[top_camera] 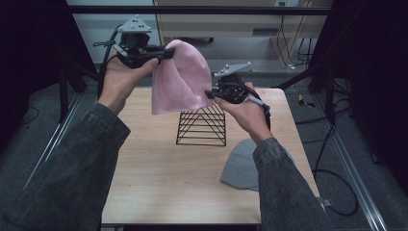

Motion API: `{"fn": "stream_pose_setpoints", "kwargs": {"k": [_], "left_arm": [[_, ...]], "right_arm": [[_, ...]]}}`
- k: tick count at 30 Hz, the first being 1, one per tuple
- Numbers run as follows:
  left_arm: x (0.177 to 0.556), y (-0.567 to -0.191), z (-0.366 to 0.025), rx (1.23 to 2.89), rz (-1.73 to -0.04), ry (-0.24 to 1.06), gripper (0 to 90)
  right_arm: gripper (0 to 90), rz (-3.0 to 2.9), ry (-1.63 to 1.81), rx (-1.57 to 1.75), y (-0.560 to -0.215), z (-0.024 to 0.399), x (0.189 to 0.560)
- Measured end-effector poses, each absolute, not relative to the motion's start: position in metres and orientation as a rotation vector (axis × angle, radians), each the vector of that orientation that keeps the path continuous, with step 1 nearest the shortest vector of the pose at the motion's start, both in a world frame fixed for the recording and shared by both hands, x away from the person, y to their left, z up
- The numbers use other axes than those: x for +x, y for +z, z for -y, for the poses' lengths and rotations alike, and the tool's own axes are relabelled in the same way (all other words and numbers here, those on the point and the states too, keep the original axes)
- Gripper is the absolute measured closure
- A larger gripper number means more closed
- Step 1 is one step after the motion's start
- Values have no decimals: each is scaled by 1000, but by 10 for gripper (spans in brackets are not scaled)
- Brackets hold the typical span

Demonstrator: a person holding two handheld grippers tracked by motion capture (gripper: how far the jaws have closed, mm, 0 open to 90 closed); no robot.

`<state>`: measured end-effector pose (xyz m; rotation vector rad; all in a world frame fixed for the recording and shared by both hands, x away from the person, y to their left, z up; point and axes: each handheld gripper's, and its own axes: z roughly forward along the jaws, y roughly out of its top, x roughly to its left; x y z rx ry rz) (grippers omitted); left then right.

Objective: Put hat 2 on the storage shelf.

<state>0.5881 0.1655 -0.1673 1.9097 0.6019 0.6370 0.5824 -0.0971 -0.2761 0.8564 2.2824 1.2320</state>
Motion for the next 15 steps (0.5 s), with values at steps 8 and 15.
{"fn": "stream_pose_setpoints", "kwargs": {"k": [8,15], "left_arm": [[610,-182,-143,1936,-627,602,815],[618,-190,-132,1936,-639,592,815]], "right_arm": [[841,-2285,1190,921,-286,113,591],[841,-2295,1158,931,-291,123,591]]}}
